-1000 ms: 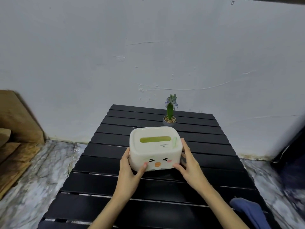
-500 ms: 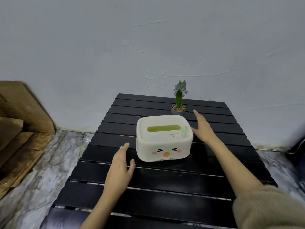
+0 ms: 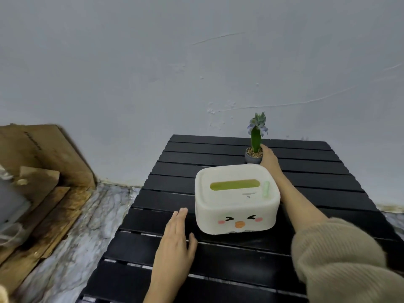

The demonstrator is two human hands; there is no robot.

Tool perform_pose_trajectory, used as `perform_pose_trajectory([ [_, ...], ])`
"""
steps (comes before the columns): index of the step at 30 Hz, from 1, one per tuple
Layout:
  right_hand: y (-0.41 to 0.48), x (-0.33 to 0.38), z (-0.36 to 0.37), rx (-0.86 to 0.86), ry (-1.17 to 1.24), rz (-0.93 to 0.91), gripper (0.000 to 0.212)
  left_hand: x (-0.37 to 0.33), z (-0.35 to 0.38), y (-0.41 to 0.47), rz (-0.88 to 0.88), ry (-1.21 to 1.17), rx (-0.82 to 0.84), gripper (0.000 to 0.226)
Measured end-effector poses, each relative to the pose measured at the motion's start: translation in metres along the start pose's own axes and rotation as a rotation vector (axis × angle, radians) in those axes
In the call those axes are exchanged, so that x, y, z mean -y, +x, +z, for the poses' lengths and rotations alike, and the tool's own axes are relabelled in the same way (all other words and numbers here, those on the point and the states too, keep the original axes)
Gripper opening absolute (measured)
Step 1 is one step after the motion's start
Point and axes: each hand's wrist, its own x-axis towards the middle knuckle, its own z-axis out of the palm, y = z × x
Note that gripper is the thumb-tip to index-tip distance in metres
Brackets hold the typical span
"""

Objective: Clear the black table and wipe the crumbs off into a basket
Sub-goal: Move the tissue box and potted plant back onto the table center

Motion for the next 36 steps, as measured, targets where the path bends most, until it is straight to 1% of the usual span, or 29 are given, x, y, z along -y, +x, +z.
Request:
perform_pose_trajectory([
  [2,-0.006,0.0,-0.006,-0.016,0.039,0.003,0.074,-0.002,-0.002,-0.001,-0.006,0.005,0.005,0.055],
  [7,-0.047,-0.005,-0.029,-0.057,0.081,-0.005,0.064,-0.009,-0.007,-0.003,-0.08,0.028,0.052,0.054],
  [13,-0.113,-0.017,-0.057,-0.08,0.052,-0.021,0.072,-0.009,-0.006,-0.001,-0.094,0.025,0.066,0.052],
  [18,-0.156,-0.025,-0.066,-0.097,0.009,-0.019,0.078,-0.007,-0.005,0.0,-0.099,0.019,0.079,0.052],
  [26,-0.182,-0.032,-0.063,-0.102,0.002,0.018,0.08,-0.008,-0.007,-0.001,-0.099,0.004,0.09,0.05],
  [29,-0.189,-0.028,-0.067,-0.079,0.027,0.018,0.089,-0.011,-0.011,-0.002,-0.097,-0.018,0.112,0.05],
  [31,-0.201,-0.021,-0.071,-0.119,0.055,0.032,0.093,-0.011,-0.015,-0.002,-0.108,-0.07,0.129,0.05],
  [34,-0.231,-0.006,-0.071,-0.221,0.035,-0.032,0.085,-0.01,-0.022,-0.001,-0.135,-0.182,0.12,0.053],
  [36,-0.25,0.004,-0.063,-0.208,0.018,-0.109,0.08,-0.012,-0.024,-0.002,-0.127,-0.219,0.141,0.061],
])
